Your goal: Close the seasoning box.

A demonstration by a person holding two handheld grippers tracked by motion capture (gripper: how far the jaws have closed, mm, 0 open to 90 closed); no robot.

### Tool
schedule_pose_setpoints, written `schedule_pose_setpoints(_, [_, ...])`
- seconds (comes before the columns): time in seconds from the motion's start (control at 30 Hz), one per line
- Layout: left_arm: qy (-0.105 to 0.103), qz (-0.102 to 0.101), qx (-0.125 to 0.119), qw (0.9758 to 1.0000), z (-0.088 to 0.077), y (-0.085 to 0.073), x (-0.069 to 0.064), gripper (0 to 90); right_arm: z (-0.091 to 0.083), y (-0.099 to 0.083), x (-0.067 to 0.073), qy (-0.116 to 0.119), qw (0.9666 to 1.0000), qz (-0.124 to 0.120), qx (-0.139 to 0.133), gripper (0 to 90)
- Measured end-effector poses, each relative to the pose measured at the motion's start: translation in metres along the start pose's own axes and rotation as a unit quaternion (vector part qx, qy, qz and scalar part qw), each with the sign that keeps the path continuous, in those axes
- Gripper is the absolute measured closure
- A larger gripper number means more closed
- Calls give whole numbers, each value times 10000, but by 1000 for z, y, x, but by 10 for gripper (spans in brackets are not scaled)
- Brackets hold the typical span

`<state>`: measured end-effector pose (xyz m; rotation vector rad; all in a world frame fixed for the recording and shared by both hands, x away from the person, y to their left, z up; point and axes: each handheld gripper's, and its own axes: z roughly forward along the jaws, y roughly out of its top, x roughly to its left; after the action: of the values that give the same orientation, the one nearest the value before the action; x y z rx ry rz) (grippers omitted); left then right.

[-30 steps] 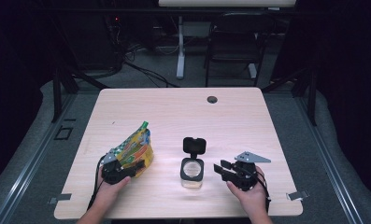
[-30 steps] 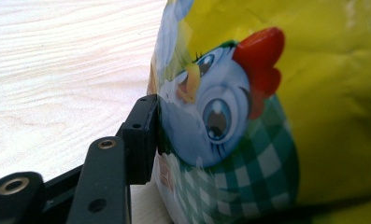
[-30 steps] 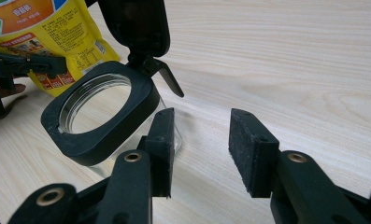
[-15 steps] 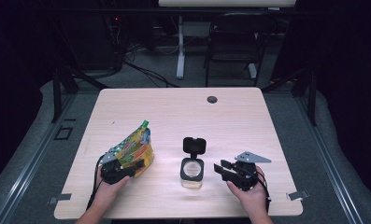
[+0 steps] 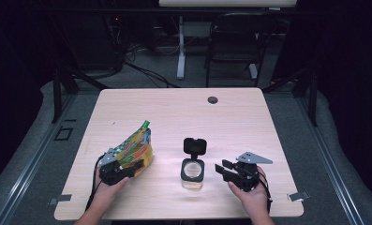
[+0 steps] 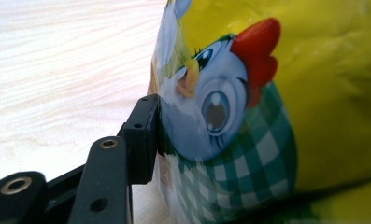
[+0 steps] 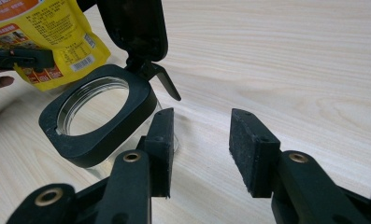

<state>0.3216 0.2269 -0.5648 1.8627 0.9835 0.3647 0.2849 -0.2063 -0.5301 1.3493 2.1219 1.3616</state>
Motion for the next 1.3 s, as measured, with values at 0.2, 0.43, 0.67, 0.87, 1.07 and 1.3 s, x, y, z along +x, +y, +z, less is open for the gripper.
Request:
schedule_pose_setpoints(0.2, [112, 234, -13, 9997, -6, 3, -3, 516, -3, 4, 3, -64, 9994, -268, -216, 573])
schedule_pose_setpoints(0.43, [298, 473, -94, 9984, -13, 5, -7, 516, -4, 10, 12, -96, 9961, -756, -442, 548])
schedule_pose_setpoints(0.67, [447, 612, -100, 9971, -18, 6, -10, 516, 0, 8, 18, -58, 9962, -821, -299, 557])
schedule_pose_setpoints(0.87, [426, 628, -66, 9971, -19, 6, -11, 516, 0, 9, 19, -24, 9956, -893, -296, 582])
schedule_pose_setpoints(1.07, [479, 746, -65, 9960, -19, 7, -16, 516, -2, 10, 21, -12, 9953, -921, -293, 594])
schedule_pose_setpoints(1.3, [570, 1210, -24, 9910, -18, 9, -29, 516, -4, 13, 29, 21, 9940, -1028, -366, 608])
